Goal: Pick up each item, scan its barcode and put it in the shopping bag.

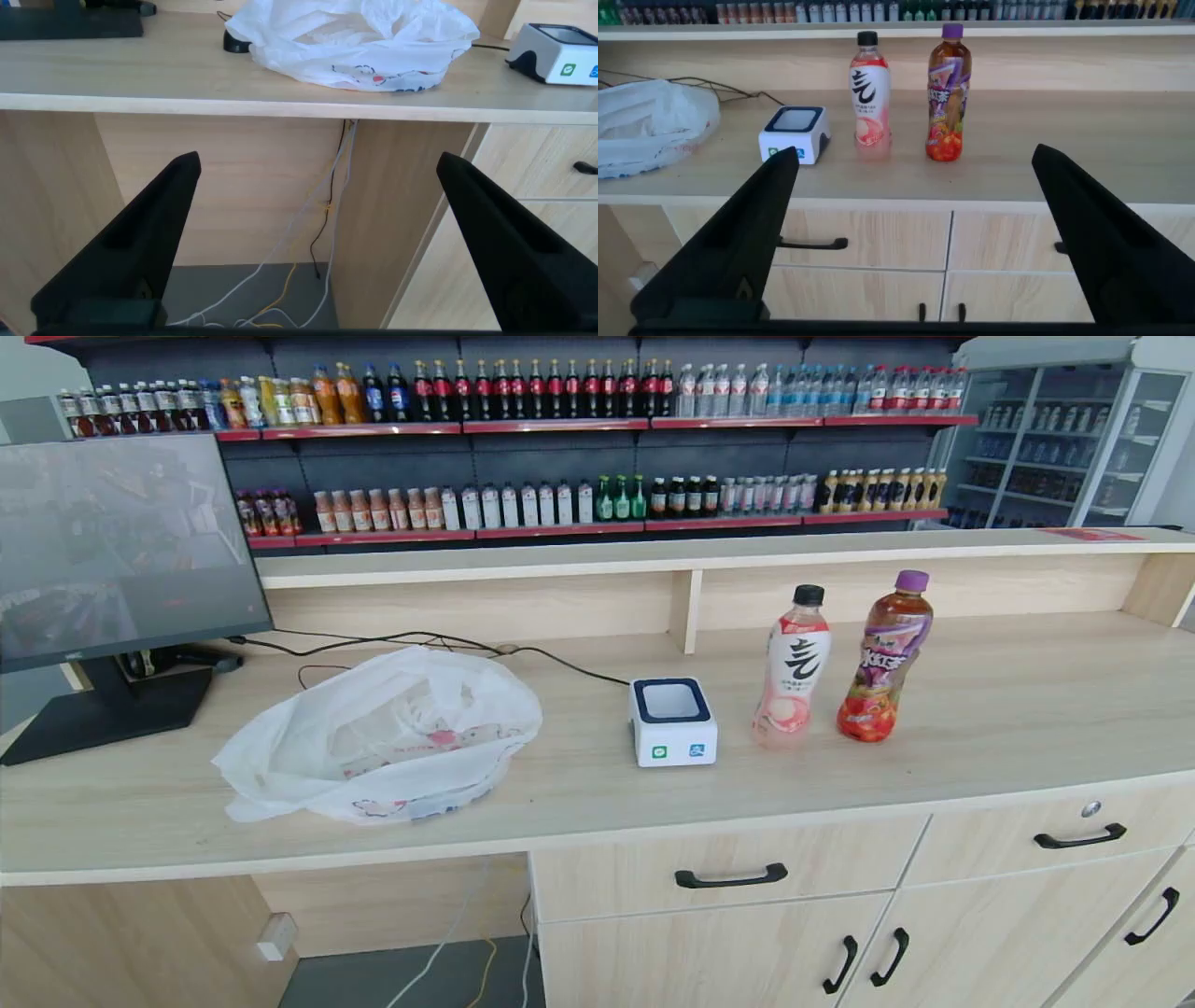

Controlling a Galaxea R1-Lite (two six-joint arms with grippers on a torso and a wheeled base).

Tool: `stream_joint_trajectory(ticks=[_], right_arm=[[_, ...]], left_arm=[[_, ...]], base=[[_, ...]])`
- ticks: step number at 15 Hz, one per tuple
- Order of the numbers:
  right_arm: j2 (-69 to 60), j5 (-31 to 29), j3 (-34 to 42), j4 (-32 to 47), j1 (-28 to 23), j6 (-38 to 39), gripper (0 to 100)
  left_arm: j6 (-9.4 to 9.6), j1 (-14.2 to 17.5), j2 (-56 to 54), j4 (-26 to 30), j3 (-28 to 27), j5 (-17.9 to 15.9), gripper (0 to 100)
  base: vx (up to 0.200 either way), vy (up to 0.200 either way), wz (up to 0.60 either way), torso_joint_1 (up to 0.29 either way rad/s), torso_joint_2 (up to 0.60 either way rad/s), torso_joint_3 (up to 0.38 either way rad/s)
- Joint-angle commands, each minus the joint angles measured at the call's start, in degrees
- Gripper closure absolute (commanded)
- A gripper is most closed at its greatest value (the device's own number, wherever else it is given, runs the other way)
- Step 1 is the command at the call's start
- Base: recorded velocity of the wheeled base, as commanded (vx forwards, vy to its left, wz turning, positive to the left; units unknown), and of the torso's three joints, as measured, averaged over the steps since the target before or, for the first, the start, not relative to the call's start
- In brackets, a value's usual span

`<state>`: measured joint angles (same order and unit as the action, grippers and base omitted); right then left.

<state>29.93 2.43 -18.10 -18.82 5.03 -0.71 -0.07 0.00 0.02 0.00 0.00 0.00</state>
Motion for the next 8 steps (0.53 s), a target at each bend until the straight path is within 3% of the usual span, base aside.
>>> stream_joint_trajectory(ticks=[1, 4, 5, 8], right_arm=[[15.1, 0.0, 0.2, -9.8, 0.6, 0.0, 0], [29.0, 0.0, -0.1, -27.7, 0.6, -0.3, 0], [37.0, 0.0, -0.9, -37.7, 0.9, -0.4, 0], [51.2, 0.0, -3.6, -55.5, 4.7, -0.5, 0]], left_arm=[[-0.01, 0.0, 0.0, 0.0, 0.0, 0.0, 0], [-0.01, 0.0, 0.0, 0.0, 0.0, 0.0, 0], [-0.01, 0.0, 0.0, 0.0, 0.0, 0.0, 0], [-0.01, 0.0, 0.0, 0.0, 0.0, 0.0, 0]], base=[[0.0, 0.0, 0.0, 0.0, 0.0, 0.0], [0.0, 0.0, 0.0, 0.0, 0.0, 0.0], [0.0, 0.0, 0.0, 0.0, 0.0, 0.0], [0.0, 0.0, 0.0, 0.0, 0.0, 0.0]])
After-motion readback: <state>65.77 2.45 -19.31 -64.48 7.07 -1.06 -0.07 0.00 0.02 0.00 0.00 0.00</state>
